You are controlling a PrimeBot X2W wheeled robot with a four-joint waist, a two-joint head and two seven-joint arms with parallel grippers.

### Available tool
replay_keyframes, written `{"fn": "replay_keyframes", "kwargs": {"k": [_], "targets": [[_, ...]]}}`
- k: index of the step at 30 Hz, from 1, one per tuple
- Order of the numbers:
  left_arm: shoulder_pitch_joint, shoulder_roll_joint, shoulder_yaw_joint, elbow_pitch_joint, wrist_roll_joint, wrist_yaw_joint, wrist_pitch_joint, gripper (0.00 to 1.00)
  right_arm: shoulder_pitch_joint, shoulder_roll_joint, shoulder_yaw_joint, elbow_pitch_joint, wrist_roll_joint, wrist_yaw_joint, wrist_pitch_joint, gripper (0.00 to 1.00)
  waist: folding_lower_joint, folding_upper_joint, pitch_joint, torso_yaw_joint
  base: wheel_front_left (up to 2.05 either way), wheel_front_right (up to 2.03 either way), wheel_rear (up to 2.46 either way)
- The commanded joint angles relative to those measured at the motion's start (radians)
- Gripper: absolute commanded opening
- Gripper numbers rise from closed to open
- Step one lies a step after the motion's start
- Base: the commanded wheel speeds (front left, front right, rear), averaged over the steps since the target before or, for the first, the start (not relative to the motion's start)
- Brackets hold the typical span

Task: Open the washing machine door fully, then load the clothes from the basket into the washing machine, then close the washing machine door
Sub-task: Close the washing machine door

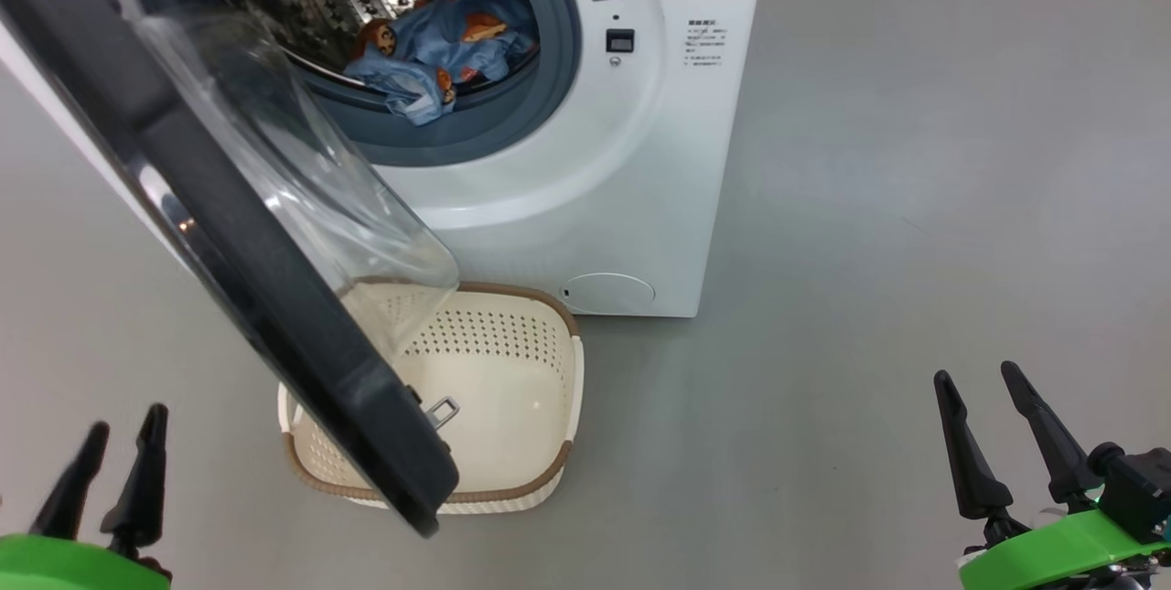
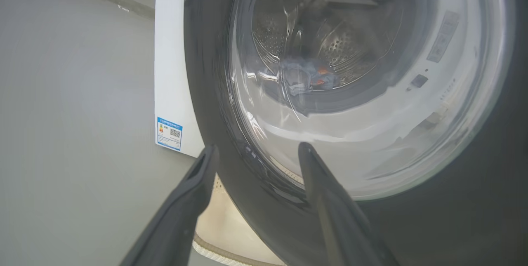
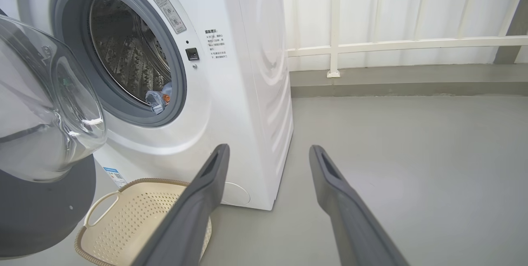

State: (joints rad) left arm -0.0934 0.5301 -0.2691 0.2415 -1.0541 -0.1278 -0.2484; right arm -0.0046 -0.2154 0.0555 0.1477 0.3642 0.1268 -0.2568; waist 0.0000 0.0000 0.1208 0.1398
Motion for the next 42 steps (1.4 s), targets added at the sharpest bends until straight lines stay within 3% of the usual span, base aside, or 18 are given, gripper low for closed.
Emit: {"fn": "replay_keyframes", "kwargs": {"k": [1,7,17,25,42], "targets": [[-0.048,0.018,0.069,-0.016,0.061,-0.003,-0.013,1.00,-0.004,-0.010,0.014,-0.027,-0.001,0.004,-0.005,1.00,0.0000,0.0000,0.004,-0.008,0.00,0.00,0.00],[-0.017,-0.055,0.155,-0.054,0.287,-0.003,-0.013,1.00,-0.004,-0.006,0.013,-0.030,-0.003,0.004,-0.005,1.00,0.0000,0.0000,0.010,-0.030,0.00,0.00,0.00],[0.034,-0.122,0.231,-0.099,0.520,-0.003,-0.013,1.00,-0.009,0.003,0.010,-0.028,-0.003,0.004,-0.005,1.00,0.0000,0.0000,0.016,-0.058,0.00,0.00,0.00],[0.087,-0.169,0.272,-0.108,0.571,-0.003,-0.013,1.00,0.003,0.010,0.003,-0.027,-0.002,0.004,-0.005,1.00,0.0000,0.0000,0.008,-0.071,0.00,0.00,0.00],[0.111,-0.184,0.284,-0.115,0.585,-0.003,-0.013,1.00,0.014,0.015,0.001,-0.028,-0.004,0.004,-0.005,1.00,0.0000,0.0000,-0.010,-0.065,0.00,0.00,0.00]]}}
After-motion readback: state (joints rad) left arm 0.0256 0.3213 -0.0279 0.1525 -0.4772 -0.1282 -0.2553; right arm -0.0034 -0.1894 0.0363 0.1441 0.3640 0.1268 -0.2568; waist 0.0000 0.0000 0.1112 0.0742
